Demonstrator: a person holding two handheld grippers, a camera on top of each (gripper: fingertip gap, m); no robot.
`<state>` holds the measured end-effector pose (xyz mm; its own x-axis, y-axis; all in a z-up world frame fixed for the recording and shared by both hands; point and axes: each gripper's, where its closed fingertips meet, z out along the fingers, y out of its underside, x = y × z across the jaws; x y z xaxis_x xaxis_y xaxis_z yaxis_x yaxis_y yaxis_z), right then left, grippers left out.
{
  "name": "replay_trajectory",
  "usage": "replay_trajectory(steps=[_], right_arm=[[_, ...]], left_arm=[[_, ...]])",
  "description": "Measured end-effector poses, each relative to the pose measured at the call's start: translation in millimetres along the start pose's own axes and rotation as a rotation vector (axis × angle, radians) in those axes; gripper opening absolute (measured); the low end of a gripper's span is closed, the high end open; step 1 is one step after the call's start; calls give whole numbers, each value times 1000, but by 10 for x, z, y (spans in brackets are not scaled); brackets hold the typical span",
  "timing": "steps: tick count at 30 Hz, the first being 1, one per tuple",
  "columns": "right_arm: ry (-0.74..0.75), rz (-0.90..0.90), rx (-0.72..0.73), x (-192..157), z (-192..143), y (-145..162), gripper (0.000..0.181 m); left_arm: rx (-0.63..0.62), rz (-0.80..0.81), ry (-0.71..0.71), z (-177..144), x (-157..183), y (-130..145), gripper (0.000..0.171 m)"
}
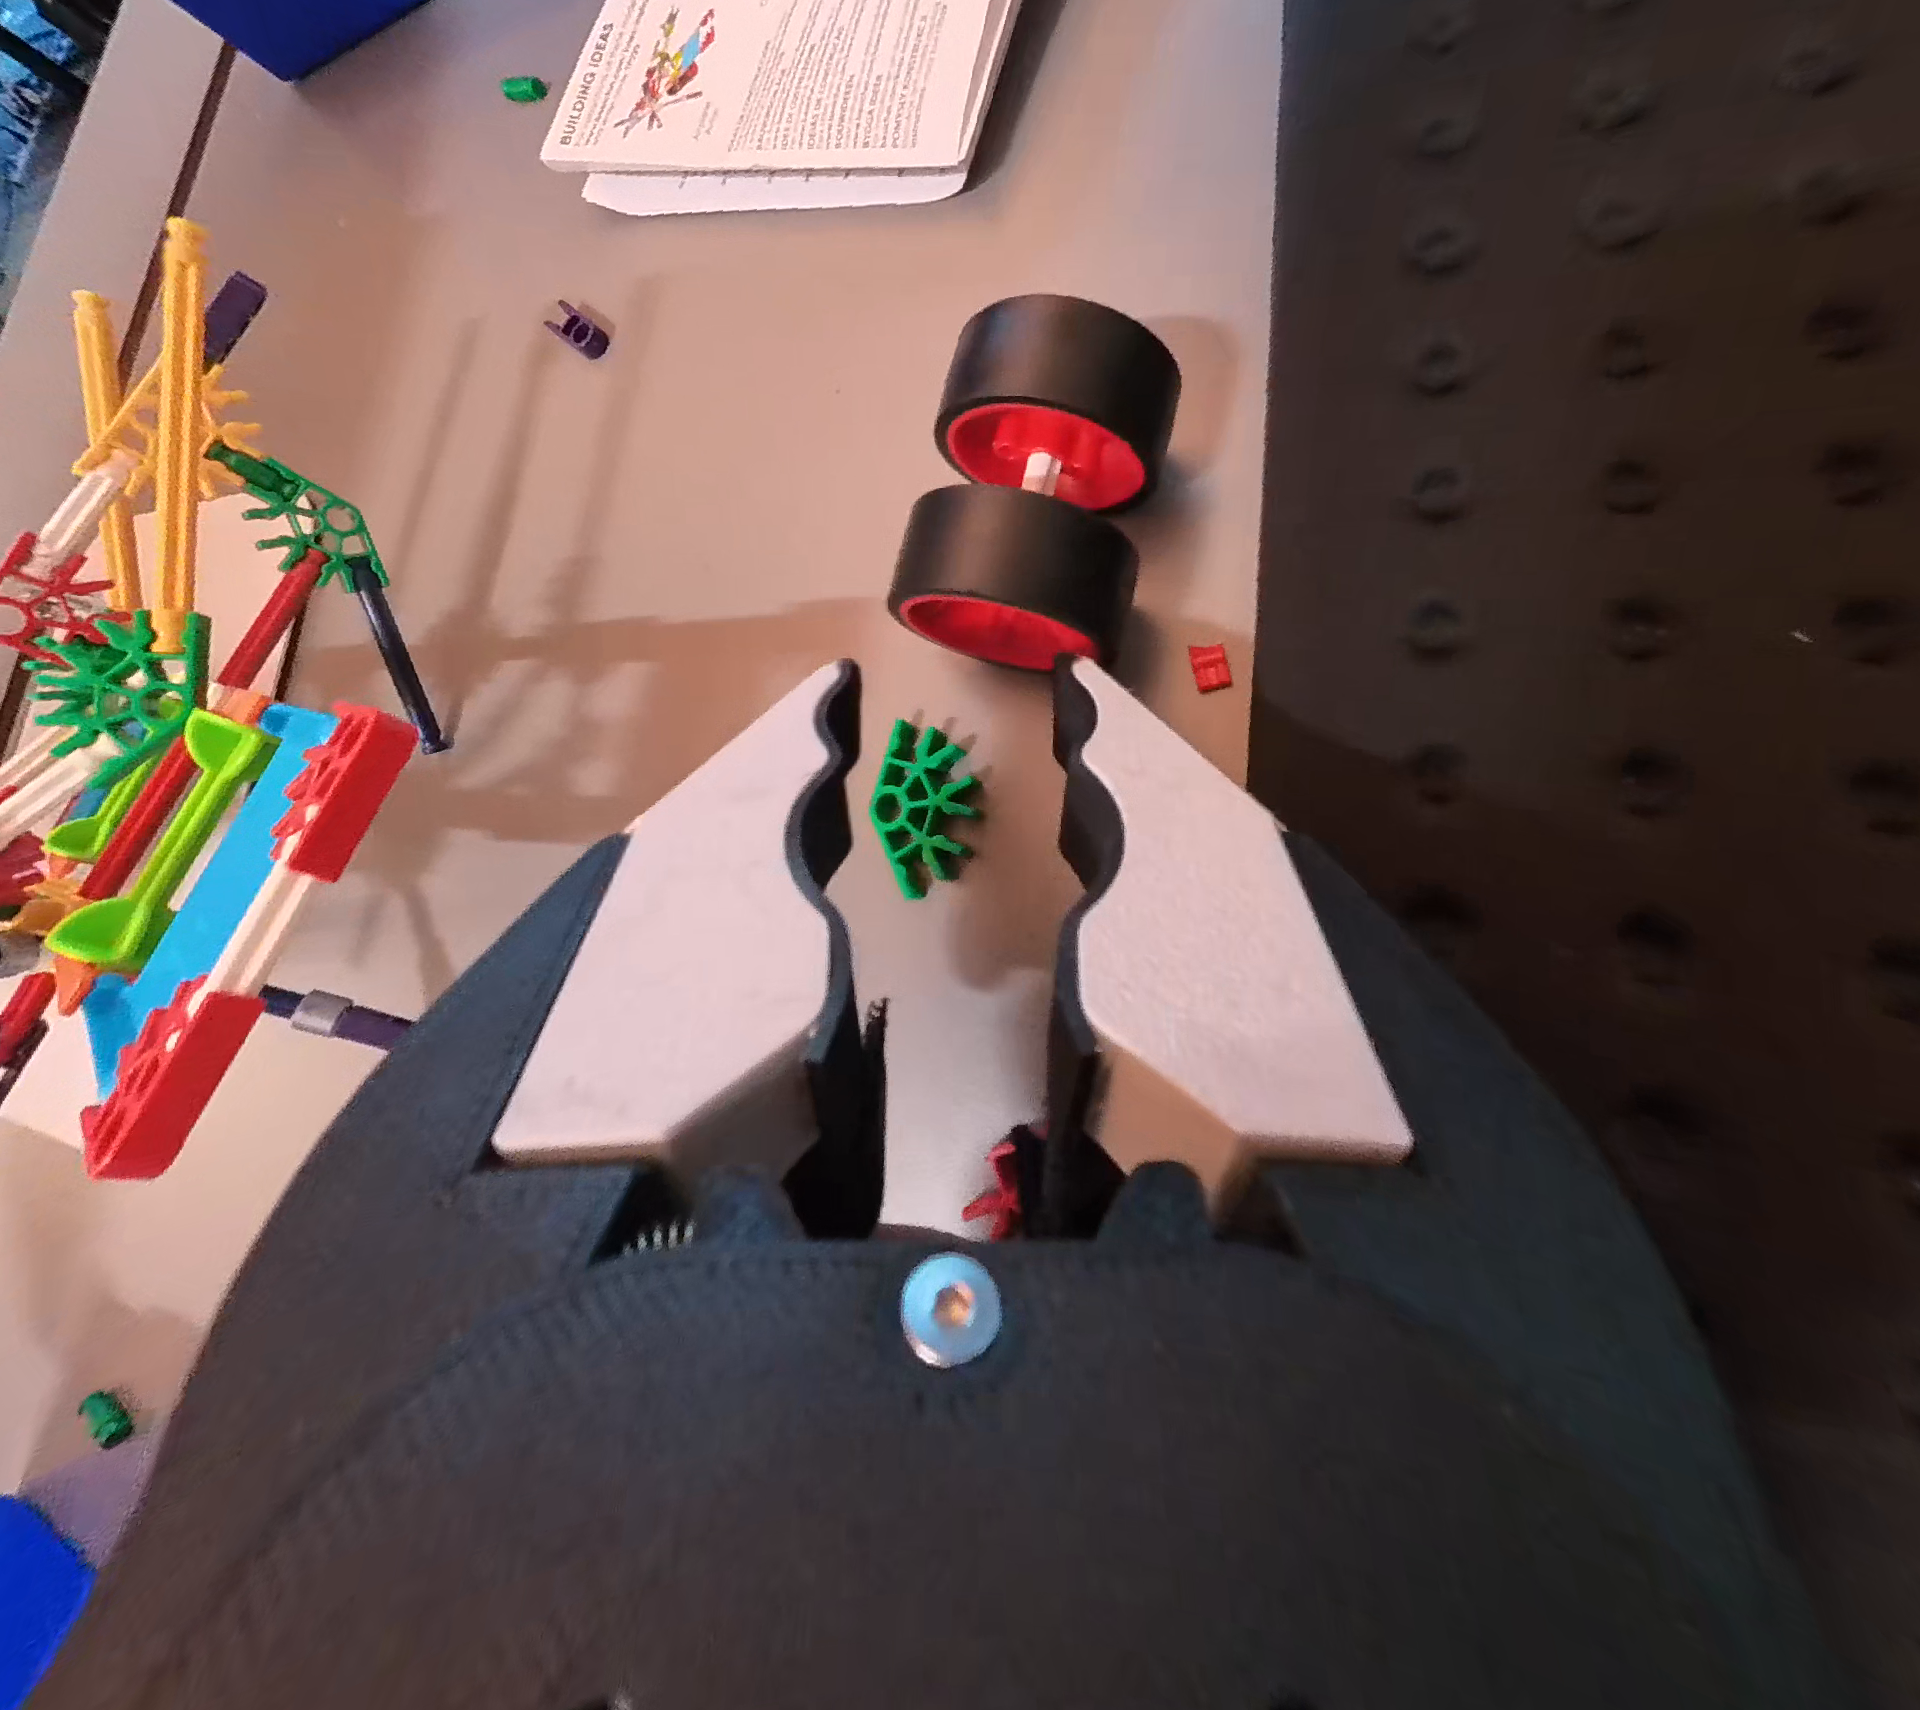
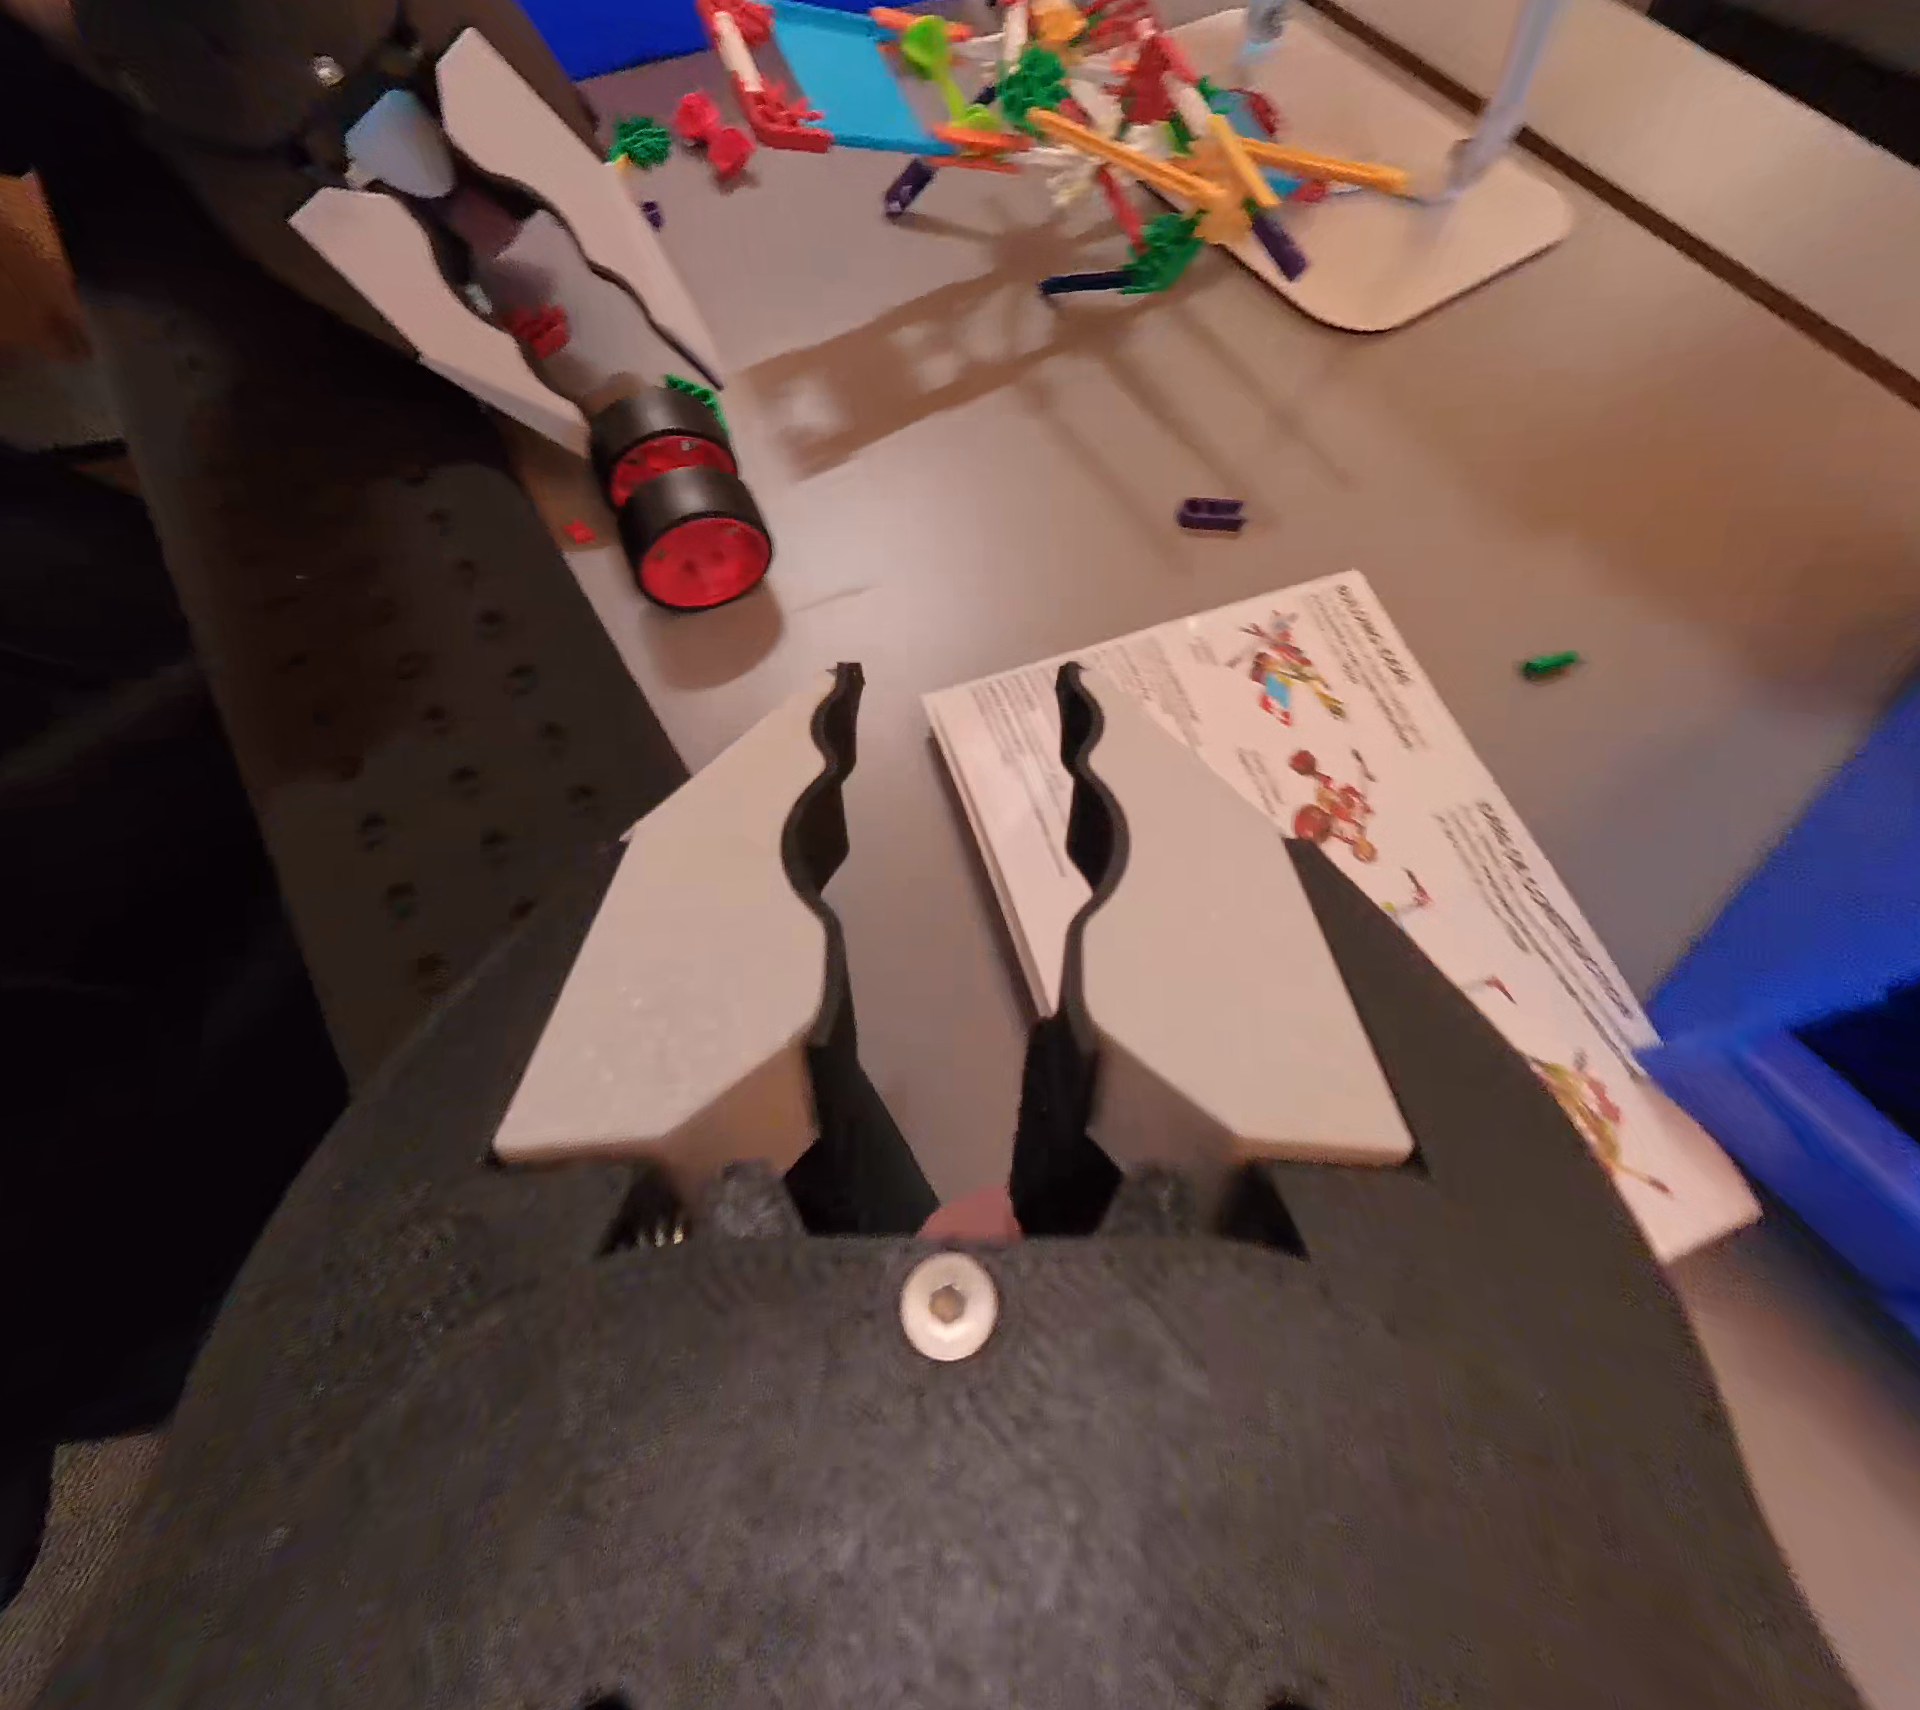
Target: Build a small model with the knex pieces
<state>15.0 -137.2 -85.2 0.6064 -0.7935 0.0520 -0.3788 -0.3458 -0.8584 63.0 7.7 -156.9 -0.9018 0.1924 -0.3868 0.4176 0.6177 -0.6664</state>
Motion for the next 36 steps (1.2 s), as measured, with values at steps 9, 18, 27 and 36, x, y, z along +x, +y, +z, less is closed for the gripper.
replay_trajectory(steps=[9,18,27,36], right_arm=[[-6,-20,53,-170,218,72,39],[-127,-102,39,-604,465,80,40],[-137,-111,-8,-631,545,140,40],[-151,-110,-55,-648,590,198,40]], left_arm=[[11,-29,-5,56,-23,4,34],[30,-47,-3,56,-70,-12,35],[21,-19,-16,56,-100,0,35],[34,-24,-5,39,-87,-24,35]])
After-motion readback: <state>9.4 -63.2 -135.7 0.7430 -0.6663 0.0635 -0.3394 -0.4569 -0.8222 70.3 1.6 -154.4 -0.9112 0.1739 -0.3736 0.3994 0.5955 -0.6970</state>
